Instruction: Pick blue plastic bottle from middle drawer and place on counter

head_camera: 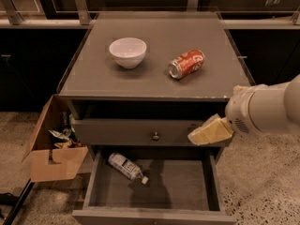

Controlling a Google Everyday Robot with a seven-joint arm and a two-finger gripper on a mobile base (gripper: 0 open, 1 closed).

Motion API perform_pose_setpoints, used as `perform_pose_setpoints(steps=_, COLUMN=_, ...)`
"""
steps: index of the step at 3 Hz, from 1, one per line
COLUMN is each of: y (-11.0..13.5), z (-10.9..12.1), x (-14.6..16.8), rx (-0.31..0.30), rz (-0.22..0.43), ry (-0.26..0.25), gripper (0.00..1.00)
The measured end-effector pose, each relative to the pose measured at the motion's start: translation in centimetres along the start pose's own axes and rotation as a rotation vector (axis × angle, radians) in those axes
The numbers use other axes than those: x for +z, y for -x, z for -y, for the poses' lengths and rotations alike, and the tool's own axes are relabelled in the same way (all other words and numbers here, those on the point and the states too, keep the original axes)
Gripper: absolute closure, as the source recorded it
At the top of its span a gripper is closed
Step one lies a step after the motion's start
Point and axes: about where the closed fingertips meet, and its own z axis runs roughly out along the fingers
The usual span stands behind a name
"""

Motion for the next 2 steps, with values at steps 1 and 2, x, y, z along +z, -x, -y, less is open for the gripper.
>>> perform_pose_setpoints(steps=1, y=0.1, z=-0.2, x=-0.1, rx=-0.013, rz=-0.001, ry=0.005, gripper=0.0)
perform_pose_setpoints(steps=2, y=-1.5, z=-1.3, x=1.6, rx=0.009, rz=-0.049, ry=0.082, gripper=0.0)
